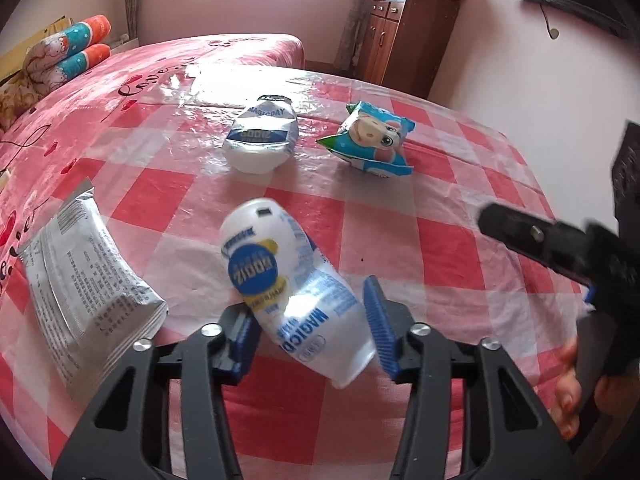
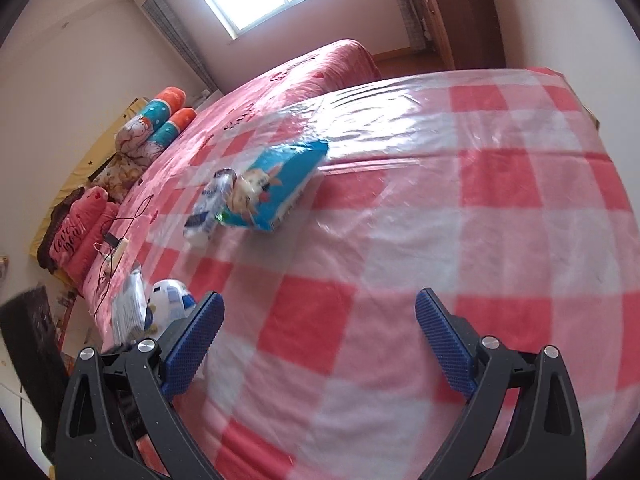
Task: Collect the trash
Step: 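Approach and grasp the white Magic bottle with the left gripper, then grasp the blue cartoon snack bag with the right gripper while the left gripper holds the bottle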
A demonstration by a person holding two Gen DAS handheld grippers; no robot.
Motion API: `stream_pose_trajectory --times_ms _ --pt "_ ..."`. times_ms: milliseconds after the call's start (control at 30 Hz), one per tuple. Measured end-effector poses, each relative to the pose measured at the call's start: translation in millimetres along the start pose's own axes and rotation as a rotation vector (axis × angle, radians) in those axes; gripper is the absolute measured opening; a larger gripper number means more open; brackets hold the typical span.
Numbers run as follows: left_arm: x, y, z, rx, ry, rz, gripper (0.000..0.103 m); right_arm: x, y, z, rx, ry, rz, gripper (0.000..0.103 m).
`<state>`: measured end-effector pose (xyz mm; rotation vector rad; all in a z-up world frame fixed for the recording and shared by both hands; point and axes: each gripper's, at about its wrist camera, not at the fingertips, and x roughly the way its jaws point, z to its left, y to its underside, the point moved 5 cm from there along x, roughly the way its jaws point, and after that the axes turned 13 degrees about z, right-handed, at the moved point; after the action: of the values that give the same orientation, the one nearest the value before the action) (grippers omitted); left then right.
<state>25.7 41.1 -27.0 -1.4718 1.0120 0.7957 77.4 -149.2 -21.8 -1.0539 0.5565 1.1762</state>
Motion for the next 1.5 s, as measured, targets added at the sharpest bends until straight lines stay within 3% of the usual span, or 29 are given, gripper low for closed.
stream_pose_trajectory --times_ms 67,233,600,1033,1067,1167,1267,1367,1500 --pt "0.9 -0.7 1.6 -0.004 0.009 -0.003 0.035 6.7 -11.5 6.6 -0.020 0.002 -0.001 0.095" --pt "1.6 -2.0 4.7 -0.008 0.044 -0.009 0.032 23.4 -35.9 18.2 -0.042 0.002 -0.002 0.095" --pt "1.1 1.0 14.0 -0.024 0.123 -0.008 0.031 54.3 -82.5 36.2 -0.003 -0.108 -0.024 0.095" --pt "1.1 3.0 15.0 -0.021 0.133 -0.019 0.031 78.0 -104.5 44.7 -0.044 0.038 -0.032 0.095" --pt "1.1 3.0 14.8 -0.021 0.133 -0.018 0.031 79.1 -103.9 46.1 -0.062 0.060 -0.036 0.094" --pt "1.0 3.1 14.8 -0.023 0.134 -0.017 0.031 79.8 -99.9 48.5 -0.101 0.131 -0.039 0.076" --pt "1.6 2.7 14.3 -0.026 0.137 -0.016 0.034 79.5 -97.1 50.0 -0.119 0.150 -0.038 0.072" --pt "0.1 1.3 15.1 -0.035 0.141 -0.016 0.055 78.9 -93.9 49.3 -0.127 0.147 -0.033 0.065" --pt "-0.5 -0.3 22.0 -0.063 0.163 -0.022 0.057 74.7 -85.8 50.9 -0.153 0.149 -0.033 0.056"
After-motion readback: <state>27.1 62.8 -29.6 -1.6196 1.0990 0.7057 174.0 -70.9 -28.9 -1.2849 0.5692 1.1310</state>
